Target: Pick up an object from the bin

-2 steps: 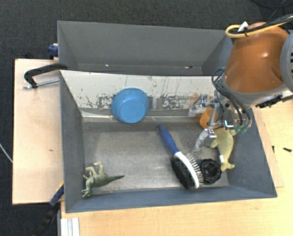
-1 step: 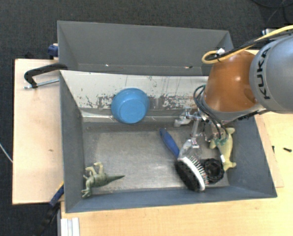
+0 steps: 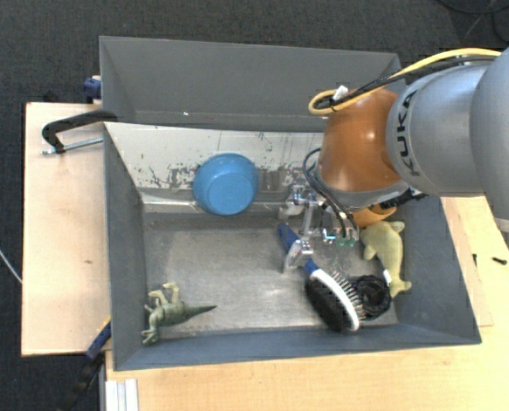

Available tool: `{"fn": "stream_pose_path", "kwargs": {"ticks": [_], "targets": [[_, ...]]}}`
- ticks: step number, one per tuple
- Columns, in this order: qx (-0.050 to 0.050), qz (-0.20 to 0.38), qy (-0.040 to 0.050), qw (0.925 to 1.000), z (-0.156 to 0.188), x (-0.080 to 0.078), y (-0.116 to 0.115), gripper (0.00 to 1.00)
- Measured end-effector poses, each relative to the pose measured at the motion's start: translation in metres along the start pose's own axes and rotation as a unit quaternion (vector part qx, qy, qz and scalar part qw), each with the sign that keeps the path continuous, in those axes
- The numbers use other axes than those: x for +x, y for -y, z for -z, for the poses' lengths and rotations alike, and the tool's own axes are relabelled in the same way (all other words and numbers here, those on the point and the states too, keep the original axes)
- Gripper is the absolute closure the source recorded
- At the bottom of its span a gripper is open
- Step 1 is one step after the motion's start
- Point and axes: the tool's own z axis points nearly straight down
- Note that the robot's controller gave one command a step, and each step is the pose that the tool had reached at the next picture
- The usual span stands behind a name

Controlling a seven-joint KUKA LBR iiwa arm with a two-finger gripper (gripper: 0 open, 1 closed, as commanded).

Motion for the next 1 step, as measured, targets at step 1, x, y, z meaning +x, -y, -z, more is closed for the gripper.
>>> {"fn": "stream_pose_path", "kwargs": {"ticks": [1], "targets": [[0.0, 0.0, 0.0001, 1.0, 0.0, -0.0006, -0.0011, 1.0]]}}
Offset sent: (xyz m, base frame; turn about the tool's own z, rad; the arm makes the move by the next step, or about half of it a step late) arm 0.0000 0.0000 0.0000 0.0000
